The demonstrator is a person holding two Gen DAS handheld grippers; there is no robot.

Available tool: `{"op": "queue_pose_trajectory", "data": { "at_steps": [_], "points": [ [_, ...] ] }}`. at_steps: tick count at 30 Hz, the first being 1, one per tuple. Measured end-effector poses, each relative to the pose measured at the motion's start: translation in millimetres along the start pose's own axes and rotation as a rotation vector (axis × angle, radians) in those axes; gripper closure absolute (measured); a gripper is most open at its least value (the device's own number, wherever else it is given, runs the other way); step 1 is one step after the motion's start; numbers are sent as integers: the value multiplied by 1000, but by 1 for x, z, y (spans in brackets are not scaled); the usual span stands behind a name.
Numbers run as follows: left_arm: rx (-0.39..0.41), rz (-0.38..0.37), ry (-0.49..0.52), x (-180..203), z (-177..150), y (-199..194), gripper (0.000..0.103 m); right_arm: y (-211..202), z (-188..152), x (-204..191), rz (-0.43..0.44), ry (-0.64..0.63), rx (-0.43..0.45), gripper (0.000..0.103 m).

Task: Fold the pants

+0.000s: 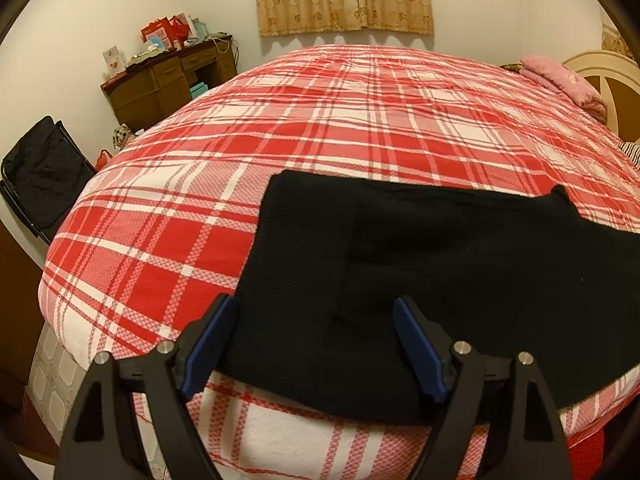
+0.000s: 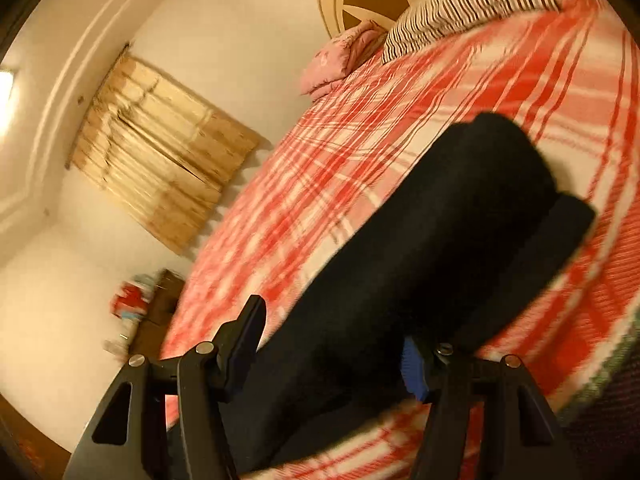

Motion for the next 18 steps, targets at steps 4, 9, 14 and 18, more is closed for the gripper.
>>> {"op": "queue_pose_trajectory", "data": {
  "at_steps": [4,9,14,18],
  "points": [
    [-10,0,-6,-1,1,2,16,-15,19,10,56,69,56,40],
    [-30,-20,-45,-9,1,6,13,-60,39,10,89,84,148,40],
    [-36,-20,-47,-8,0,8,12,-59,28,8,-65,9,88,40],
    [-43,-29,-40,-10,1,7,12,-83,23,16,-559,-82,249,41]
  ]
}}
Point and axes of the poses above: each gripper's, at about its wrist camera, not at the fingertips, and y roughly the way its jaws point, x to its right, z to its top, the point moved 2 cm from there along y, roughly the way its jaws point, and after that the axes turned 1 degree about x, right-handed, at the moved point
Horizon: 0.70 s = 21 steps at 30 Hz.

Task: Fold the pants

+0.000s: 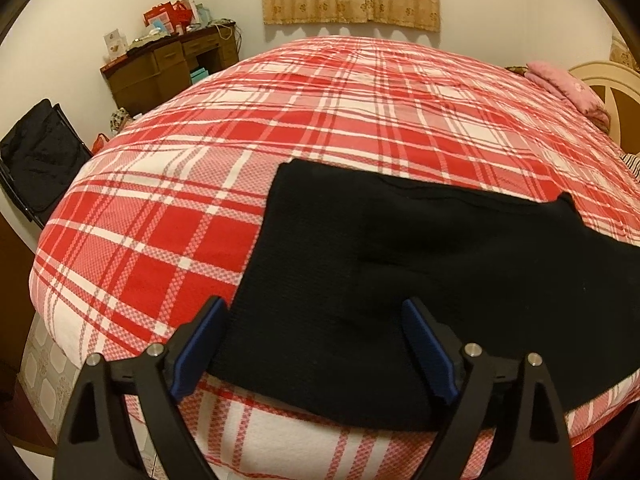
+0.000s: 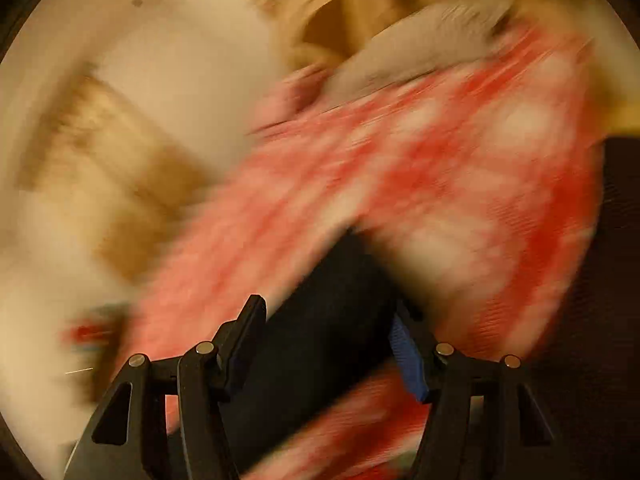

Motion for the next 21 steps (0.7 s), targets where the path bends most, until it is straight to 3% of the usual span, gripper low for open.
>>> {"op": "queue_pose_trajectory", "data": {
  "at_steps": [3,8,11,16,18,21],
  "points": [
    [0,2,7,0,1,1,12,-23,1,-1,-37,-52,99,41],
    [10,40,30,6,1,0,12,-30,-15,-65,31,-327,102,41],
    [32,71,56,9,2,-5,12,-2,-32,-105,30,-479,17,63],
    [74,118,90,9,6,-12,12,48,-50,-110,-11,-471,-102,64],
    [61,110,74,4,6,-7,11,47,-54,-107,-16,-450,-70,63],
    [54,102,58,0,3,-1,5,44,-61,-113,-61,-516,-67,61]
  ]
}}
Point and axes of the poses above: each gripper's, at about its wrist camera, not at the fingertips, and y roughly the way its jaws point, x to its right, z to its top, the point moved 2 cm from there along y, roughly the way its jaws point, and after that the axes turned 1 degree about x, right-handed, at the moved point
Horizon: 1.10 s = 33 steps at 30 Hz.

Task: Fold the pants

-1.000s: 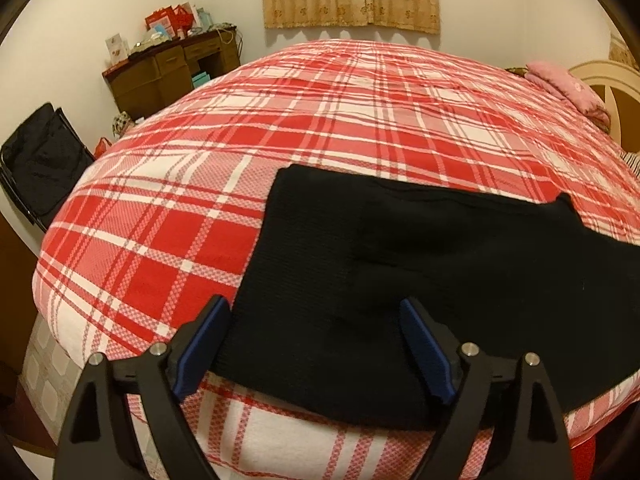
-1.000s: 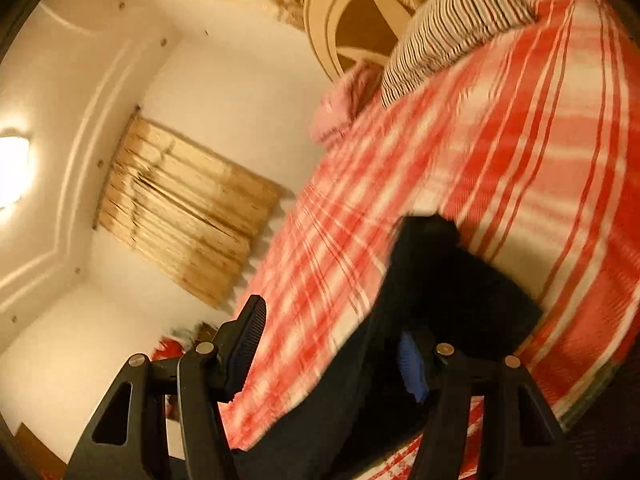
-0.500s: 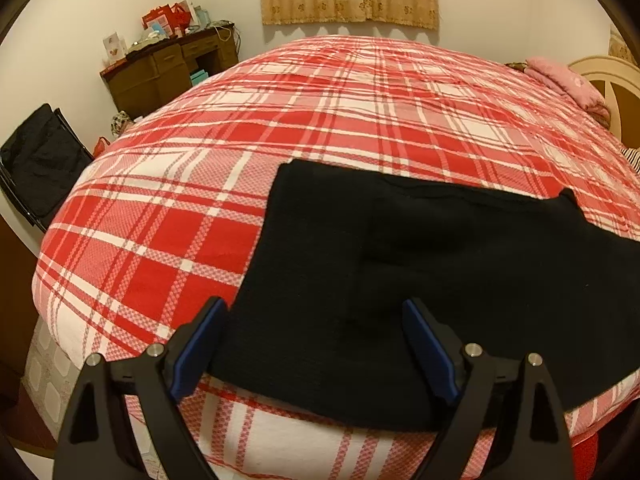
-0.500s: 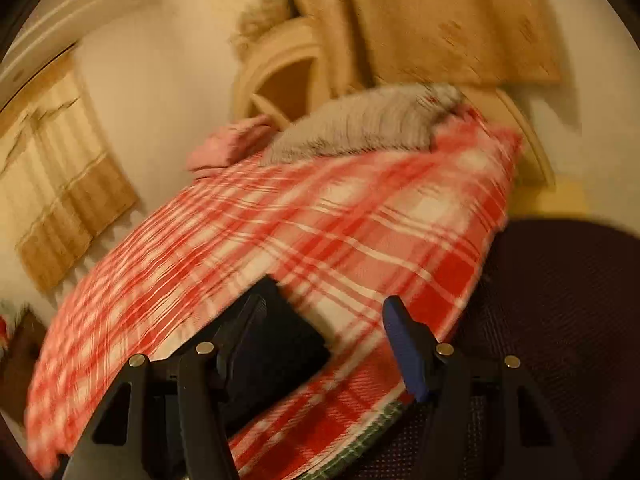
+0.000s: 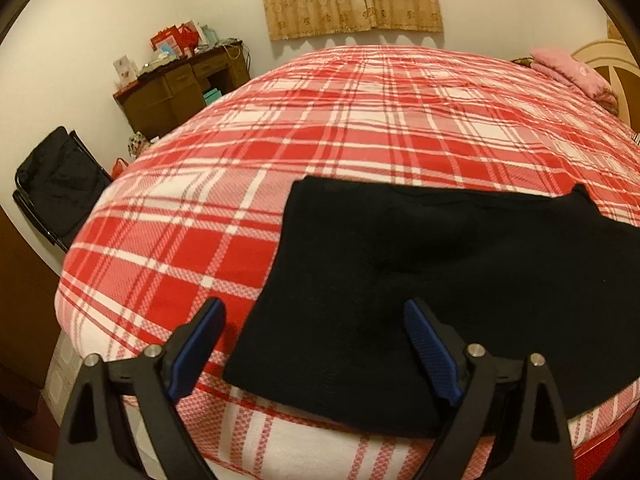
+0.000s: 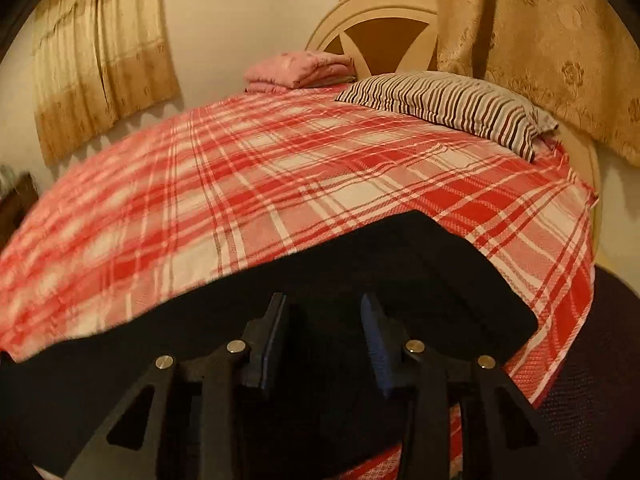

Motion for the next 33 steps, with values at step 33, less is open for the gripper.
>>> {"op": "queue_pose_trajectory", "data": {
  "at_steps": [33],
  "points": [
    [-72,-63,-65,10,53,51,0,-107,-154,-417,928,-389,-257,33]
  ]
}}
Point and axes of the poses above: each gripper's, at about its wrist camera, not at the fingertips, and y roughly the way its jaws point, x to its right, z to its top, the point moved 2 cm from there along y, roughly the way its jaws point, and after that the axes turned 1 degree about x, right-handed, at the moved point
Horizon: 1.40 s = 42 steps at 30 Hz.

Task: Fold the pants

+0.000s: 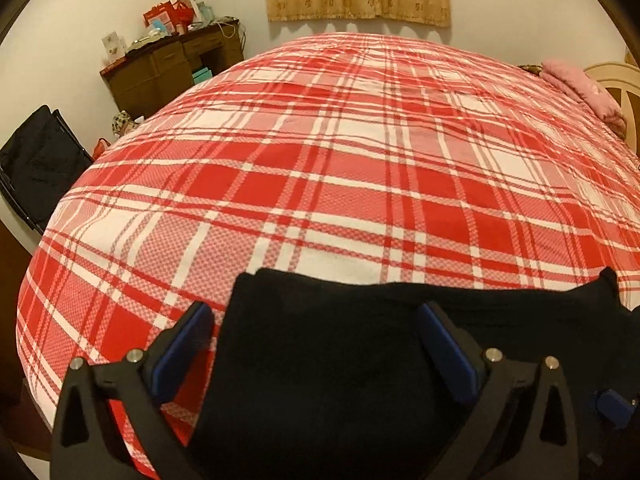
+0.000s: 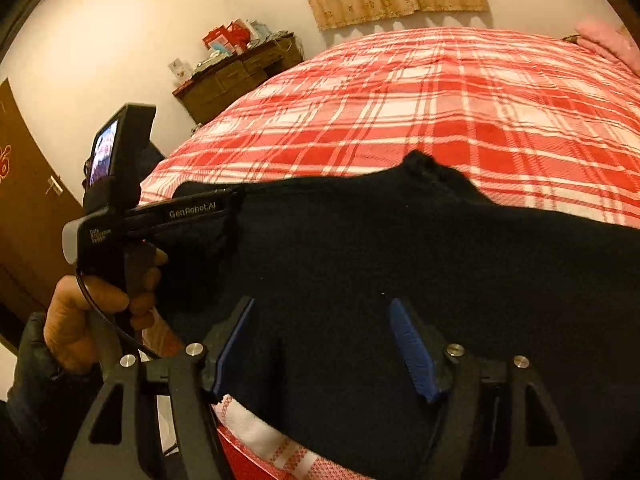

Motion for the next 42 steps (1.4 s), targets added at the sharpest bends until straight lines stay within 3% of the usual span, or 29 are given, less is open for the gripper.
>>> {"op": "queue_pose_trajectory", "data": {
  "at_steps": [8,13,20,27,33,39,42],
  "points": [
    [64,44,69,14,-6,-31,0,-55,7,52,-124,129,128,33],
    [116,-25,94,27,-22,-59,0,-118,-1,112,-239,258,232,33],
    [136,-97,85,45,-37,-64,0,-226,-27,190,-481,412,396,33],
    [154,-200,144,94,-43,-78,0,-317,-52,254,-696,529,531,33],
    [126,-192,217,124,-52,-71,0,-395,-80,321,-846,668,649,33],
    [55,-187,177,123,-62,-58,0,-405,-90,368,-940,676,592,33],
    [48,-193,158,122,-65,-54,0,-393,-91,380,-922,675,548,33]
  ]
}}
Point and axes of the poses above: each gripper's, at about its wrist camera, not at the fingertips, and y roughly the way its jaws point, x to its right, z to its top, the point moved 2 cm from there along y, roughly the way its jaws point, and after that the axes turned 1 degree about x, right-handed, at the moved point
